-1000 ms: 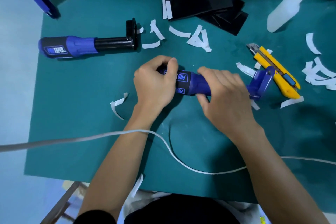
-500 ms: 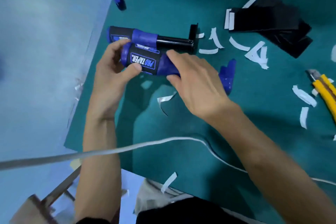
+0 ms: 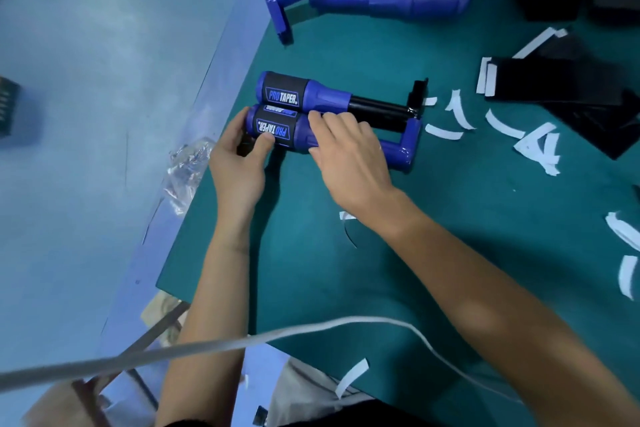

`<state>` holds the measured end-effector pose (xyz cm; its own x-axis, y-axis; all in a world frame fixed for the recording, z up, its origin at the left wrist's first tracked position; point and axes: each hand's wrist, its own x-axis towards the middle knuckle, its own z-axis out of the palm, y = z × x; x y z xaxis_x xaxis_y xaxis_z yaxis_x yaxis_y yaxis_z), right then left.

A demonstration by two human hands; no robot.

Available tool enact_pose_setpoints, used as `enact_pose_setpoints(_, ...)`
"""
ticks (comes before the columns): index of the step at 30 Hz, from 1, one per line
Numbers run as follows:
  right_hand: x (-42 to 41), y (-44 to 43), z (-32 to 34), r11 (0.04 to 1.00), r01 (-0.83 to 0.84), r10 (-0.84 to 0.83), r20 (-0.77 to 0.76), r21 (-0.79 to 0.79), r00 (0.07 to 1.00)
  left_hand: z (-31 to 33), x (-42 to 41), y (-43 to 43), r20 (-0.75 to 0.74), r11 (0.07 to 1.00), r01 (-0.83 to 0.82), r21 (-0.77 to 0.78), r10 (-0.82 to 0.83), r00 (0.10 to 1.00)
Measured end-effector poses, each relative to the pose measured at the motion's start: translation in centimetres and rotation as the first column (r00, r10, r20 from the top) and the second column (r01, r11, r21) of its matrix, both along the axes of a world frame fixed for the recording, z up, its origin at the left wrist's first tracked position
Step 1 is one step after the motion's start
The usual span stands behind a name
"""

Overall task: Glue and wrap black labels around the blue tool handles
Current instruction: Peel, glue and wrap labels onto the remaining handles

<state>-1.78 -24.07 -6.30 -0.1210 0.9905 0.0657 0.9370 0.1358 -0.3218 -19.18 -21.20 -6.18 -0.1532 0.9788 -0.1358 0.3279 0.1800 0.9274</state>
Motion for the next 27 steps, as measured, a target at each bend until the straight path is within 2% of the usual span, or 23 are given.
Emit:
enact_pose_setpoints(2,0.6,-0.4,0.1,1.000,-0.003,0.002,0.020,0.031,1.000,0.0,0.3,-0.2,0.007,1.000,-0.006,-0.003,0.006,1.000)
enact_pose_setpoints(4,1.6,-1.2,0.4,0.995,0.014,-0.017,0.025,0.094,1.000,0.4,0.5,-0.7,-0.052,0.998,-0.070,0.002,0.070,0.996)
enact_pose_setpoints(7,3.7,-1.8,1.3,0.982,0.080,-0.070,-0.064,0.170,0.995,1.5,1.5,-1.4,-0.176,0.982,-0.132,0.132,0.155,0.972)
enact_pose_setpoints(11,8.0,-0.6,3.0,0.981,0.168,-0.160,-0.087,0.097,0.983,4.0,6.0,0.3,-0.262,0.953,0.061,0.298,0.021,0.965)
enact_pose_setpoints(13,10.3,-0.3,3.4,0.971,0.226,-0.217,-0.110,0.074,0.970,5.3,8.6,2.8,-0.417,0.911,0.244,0.331,-0.091,0.904)
enact_pose_setpoints(15,12.0,-0.3,3.5,0.956,0.284,-0.268,-0.171,0.074,0.948,6.4,10.8,6.6,-0.603,0.880,0.413,0.236,-0.201,0.772)
enact_pose_setpoints(18,13.8,0.4,3.4,0.944,0.330,-0.314,-0.230,0.033,0.921,7.5,13.2,13.3,-0.742,0.872,0.485,0.064,-0.283,0.607)
enact_pose_setpoints(19,14.3,1.0,3.4,0.941,0.338,-0.325,-0.254,0.008,0.911,7.5,13.7,15.4,-0.758,0.877,0.479,0.016,-0.302,0.578)
enact_pose_setpoints(21,14.9,2.1,3.4,0.937,0.349,-0.343,-0.304,-0.036,0.889,7.1,14.4,18.5,-0.744,0.892,0.448,-0.060,-0.339,0.576)
enact_pose_setpoints(24,15.1,3.3,3.3,0.934,0.352,-0.347,-0.363,-0.056,0.865,6.0,15.4,20.7,-0.734,0.913,0.408,-0.035,-0.300,0.609)
enact_pose_setpoints(25,15.0,3.5,3.2,0.934,0.353,-0.349,-0.385,-0.064,0.855,5.6,15.8,21.1,-0.766,0.915,0.403,-0.026,-0.277,0.579)
enact_pose_setpoints(27,14.7,3.2,2.9,0.934,0.347,-0.351,-0.426,-0.092,0.834,5.3,16.6,21.7,-0.850,0.918,0.391,-0.063,-0.255,0.460)
